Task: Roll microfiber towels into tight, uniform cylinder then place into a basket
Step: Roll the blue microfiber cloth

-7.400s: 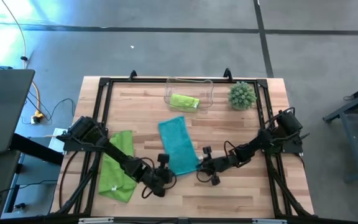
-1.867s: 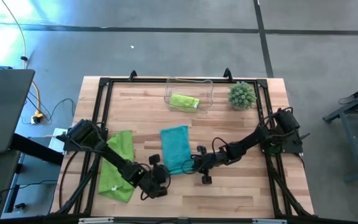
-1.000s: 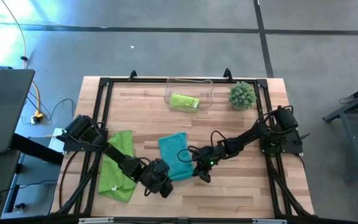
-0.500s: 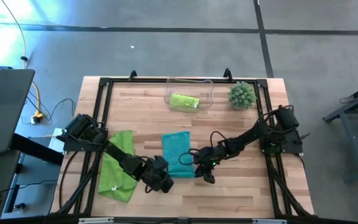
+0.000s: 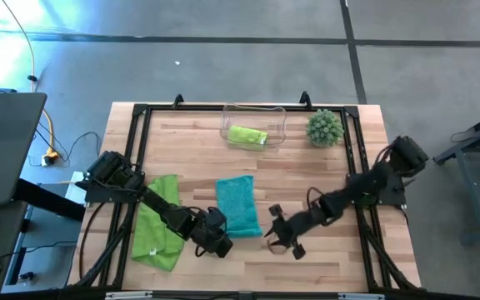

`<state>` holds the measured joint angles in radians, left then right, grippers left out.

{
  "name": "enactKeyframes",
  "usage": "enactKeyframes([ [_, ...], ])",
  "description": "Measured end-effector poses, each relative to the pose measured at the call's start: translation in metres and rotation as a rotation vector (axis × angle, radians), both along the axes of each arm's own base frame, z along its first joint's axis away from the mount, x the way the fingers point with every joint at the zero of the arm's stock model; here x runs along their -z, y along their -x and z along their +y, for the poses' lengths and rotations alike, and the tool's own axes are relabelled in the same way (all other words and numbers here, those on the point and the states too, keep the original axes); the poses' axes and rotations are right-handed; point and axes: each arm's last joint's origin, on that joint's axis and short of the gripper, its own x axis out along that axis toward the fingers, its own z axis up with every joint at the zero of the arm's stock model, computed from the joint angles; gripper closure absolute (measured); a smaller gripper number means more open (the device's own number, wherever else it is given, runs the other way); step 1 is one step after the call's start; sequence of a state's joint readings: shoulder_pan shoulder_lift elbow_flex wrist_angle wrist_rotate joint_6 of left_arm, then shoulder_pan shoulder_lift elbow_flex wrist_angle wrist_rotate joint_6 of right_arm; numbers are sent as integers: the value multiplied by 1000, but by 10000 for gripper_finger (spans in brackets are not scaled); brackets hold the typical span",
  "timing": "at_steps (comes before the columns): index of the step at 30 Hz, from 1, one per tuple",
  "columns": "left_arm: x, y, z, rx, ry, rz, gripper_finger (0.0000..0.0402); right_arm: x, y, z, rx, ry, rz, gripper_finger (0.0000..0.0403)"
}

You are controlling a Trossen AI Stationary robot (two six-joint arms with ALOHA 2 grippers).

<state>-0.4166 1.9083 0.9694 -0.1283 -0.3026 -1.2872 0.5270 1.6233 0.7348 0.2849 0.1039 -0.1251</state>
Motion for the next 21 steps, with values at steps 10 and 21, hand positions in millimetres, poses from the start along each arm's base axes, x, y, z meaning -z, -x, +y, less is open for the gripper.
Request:
enactKeyframes([
  [10,0,0,1,26,-9,4,387,31,-18,5,74,65,-103,273],
  [21,0,0,1,57,-29,5,387,51,-24,4,115,83,-98,221],
])
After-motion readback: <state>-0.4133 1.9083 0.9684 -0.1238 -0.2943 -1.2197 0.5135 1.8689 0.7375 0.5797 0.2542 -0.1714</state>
